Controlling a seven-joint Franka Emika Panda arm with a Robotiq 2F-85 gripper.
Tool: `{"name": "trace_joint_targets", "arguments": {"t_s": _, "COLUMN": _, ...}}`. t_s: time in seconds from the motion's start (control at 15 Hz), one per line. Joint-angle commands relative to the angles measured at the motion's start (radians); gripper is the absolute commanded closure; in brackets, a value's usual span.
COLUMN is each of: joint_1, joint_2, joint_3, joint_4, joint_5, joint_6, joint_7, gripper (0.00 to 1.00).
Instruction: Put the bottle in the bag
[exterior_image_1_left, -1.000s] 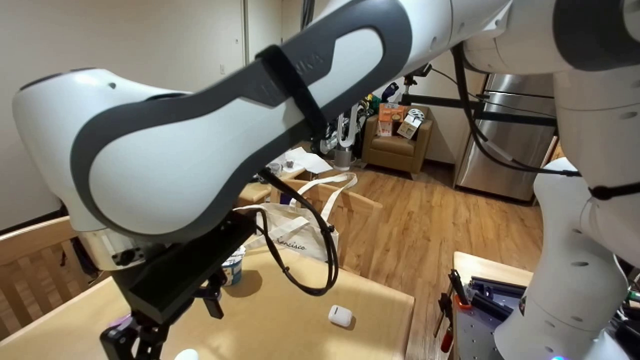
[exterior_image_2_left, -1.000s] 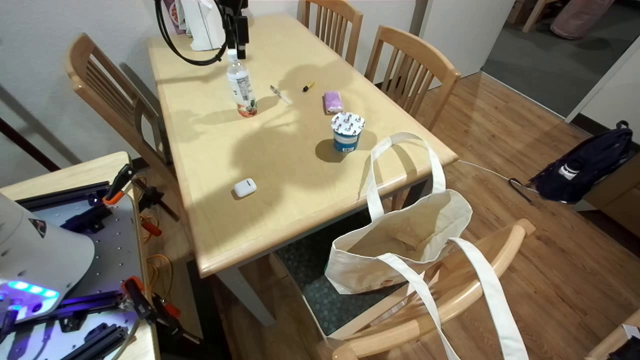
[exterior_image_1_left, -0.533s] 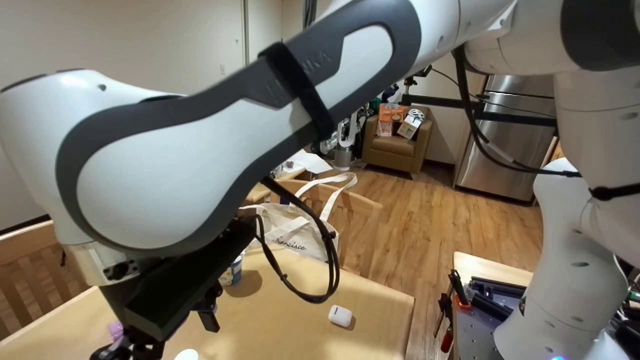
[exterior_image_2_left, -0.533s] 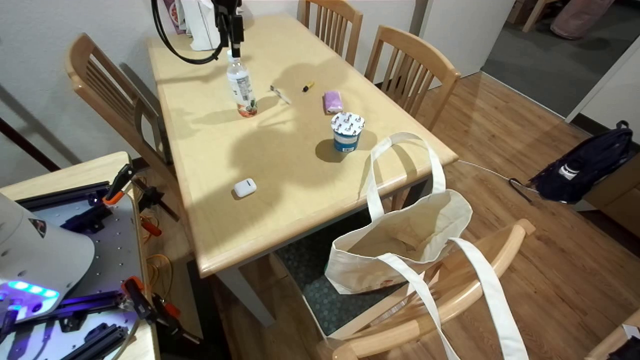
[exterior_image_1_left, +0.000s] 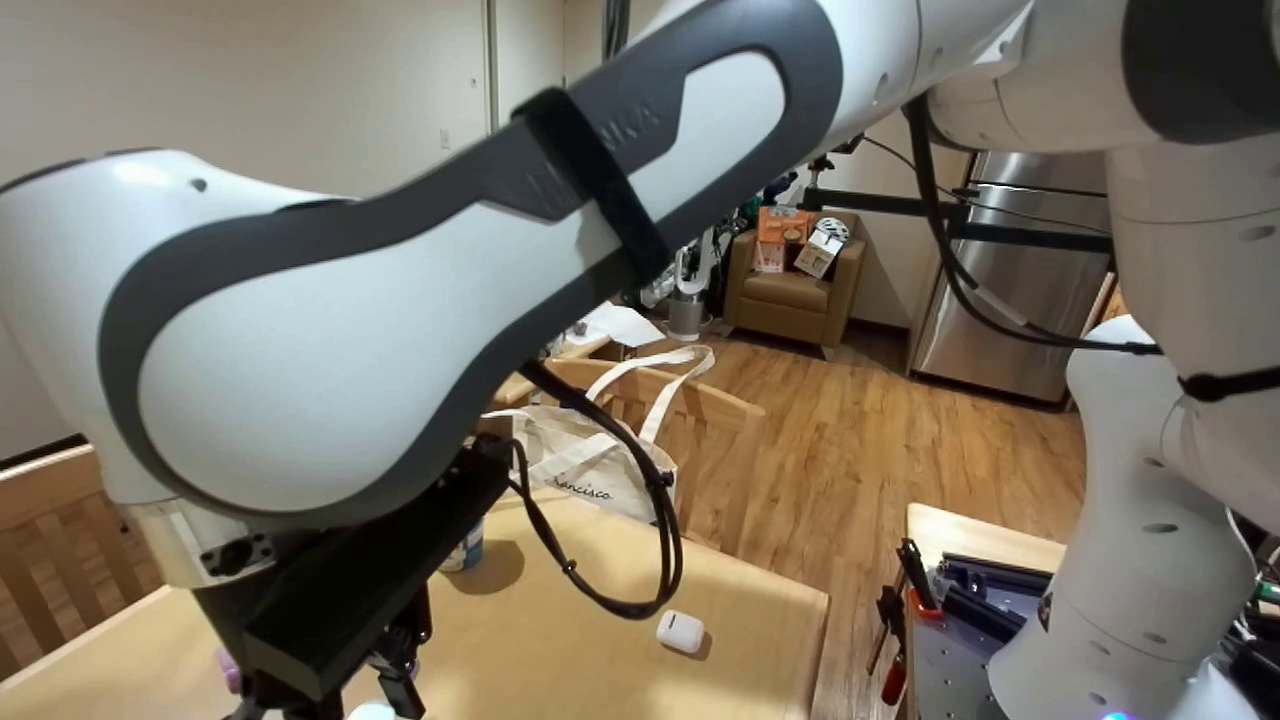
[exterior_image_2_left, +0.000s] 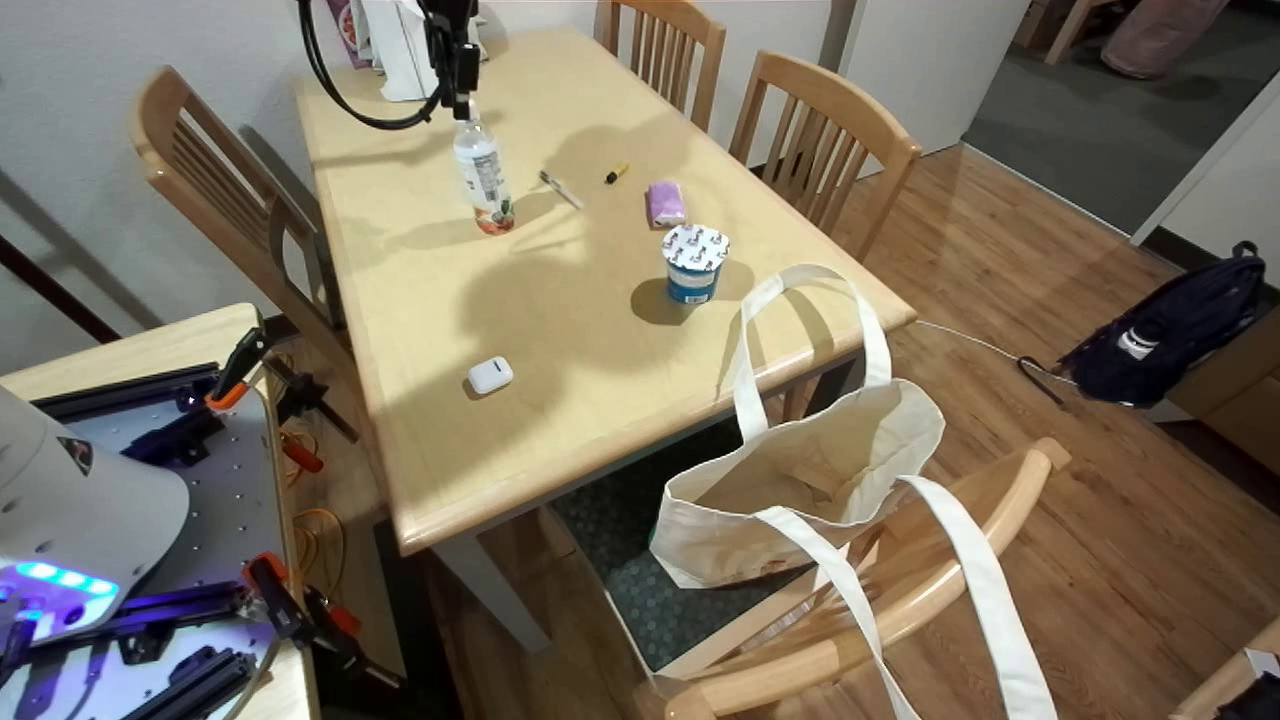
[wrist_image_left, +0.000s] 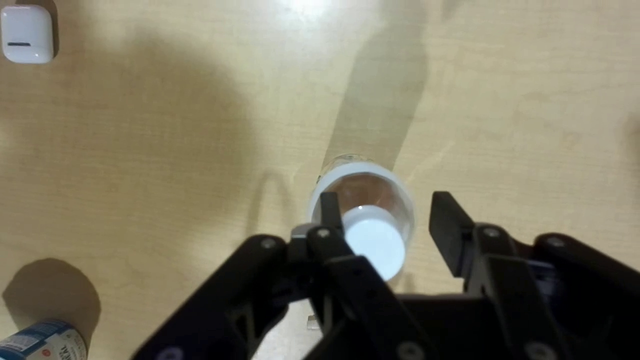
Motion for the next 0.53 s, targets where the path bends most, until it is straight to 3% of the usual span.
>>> {"name": "trace_joint_targets", "arguments": {"t_s": 0.0, "joint_1": -0.006, "joint_2": -0.003, "joint_3": 0.002, "joint_4": -0.002, "joint_5": 0.026, "joint_6": 0.008, "joint_7": -0.032, "gripper": 0.78}}
{"name": "trace_joint_targets", "arguments": {"t_s": 0.07, "joint_1": -0.006, "joint_2": -0.003, "joint_3": 0.002, "joint_4": -0.001, "joint_5": 0.025, "joint_6": 0.008, "joint_7": -0.032, "gripper": 0.85}}
{"name": "trace_joint_targets", "arguments": {"t_s": 0.13, "joint_1": -0.006, "joint_2": -0.004, "joint_3": 0.002, "joint_4": -0.001, "joint_5": 0.025, "joint_6": 0.007, "joint_7": -0.034, "gripper": 0.41}}
{"name": "trace_joint_targets", "arguments": {"t_s": 0.27, "joint_1": -0.003, "joint_2": -0.001, "joint_3": 0.000, "joint_4": 0.002, "joint_5": 0.020, "joint_6": 0.003, "joint_7": -0.031, "gripper": 0.41}}
{"name": "trace_joint_targets", "arguments": {"t_s": 0.47, "joint_1": -0.002, "joint_2": 0.000, "joint_3": -0.002, "joint_4": -0.001, "joint_5": 0.017, "joint_6": 0.017, "joint_7": -0.023, "gripper": 0.23}}
